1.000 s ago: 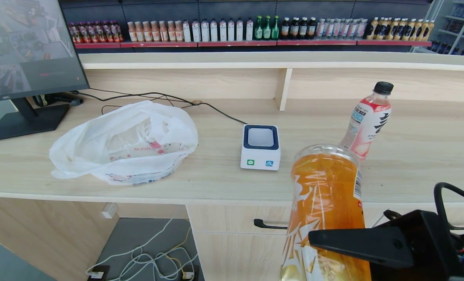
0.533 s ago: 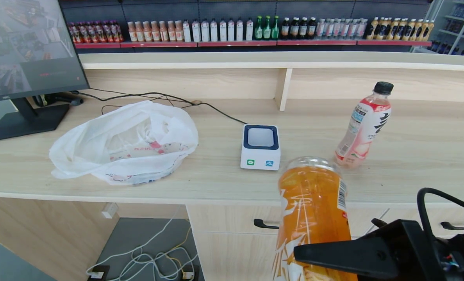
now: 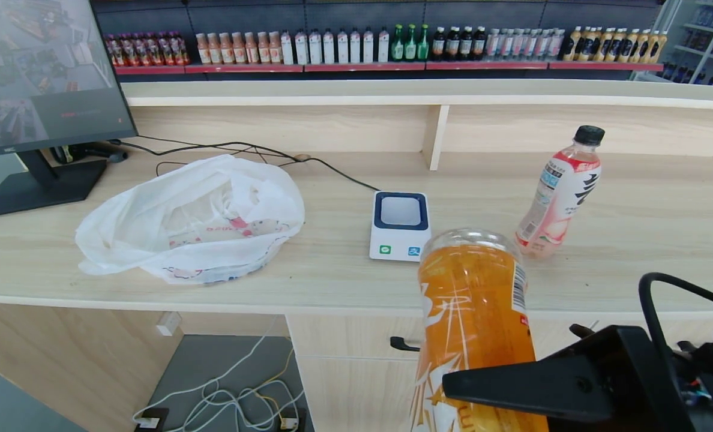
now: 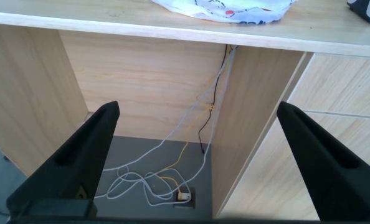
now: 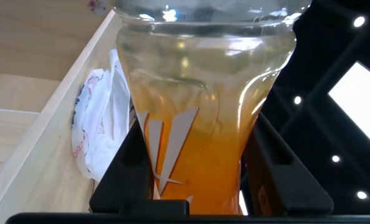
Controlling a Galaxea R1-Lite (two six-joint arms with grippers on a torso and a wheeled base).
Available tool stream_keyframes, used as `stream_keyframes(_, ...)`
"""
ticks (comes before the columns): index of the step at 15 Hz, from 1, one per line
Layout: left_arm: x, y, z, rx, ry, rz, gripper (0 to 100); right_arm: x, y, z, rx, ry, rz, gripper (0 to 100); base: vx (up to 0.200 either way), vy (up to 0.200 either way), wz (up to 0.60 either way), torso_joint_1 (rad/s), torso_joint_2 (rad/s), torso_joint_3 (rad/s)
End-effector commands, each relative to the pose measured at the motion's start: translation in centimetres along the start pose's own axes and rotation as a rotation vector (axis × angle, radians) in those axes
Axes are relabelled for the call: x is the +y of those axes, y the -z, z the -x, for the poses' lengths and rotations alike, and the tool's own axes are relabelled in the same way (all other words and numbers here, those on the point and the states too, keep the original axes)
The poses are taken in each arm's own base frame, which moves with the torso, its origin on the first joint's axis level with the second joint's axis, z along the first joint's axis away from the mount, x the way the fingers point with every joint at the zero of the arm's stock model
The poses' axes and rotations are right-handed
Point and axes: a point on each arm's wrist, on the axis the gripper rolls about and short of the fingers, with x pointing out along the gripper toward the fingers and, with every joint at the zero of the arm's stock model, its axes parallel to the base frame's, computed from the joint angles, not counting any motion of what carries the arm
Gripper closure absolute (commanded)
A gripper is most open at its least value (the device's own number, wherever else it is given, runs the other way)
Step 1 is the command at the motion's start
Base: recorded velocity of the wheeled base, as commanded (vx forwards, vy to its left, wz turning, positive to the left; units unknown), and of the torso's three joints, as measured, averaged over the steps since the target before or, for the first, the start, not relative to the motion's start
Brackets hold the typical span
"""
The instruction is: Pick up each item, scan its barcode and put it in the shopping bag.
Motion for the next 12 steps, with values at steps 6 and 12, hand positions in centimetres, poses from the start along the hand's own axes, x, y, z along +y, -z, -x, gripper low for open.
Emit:
stream_keyframes(6,0.00,0.00,0.00,0.000,0.000,0.000,0,-0.23,-0.08,-0.01,-0.003,0.008,0.005,100,0.000,0.000,0.00,0.000,0.00,0.000)
stream_keyframes(12,0.00,0.00,0.00,0.000,0.000,0.000,0,-0.38,-0.23,0.31,0.005,0.009,-0.005,100,0.000,0.000,0.00,0.000,0.00,0.000)
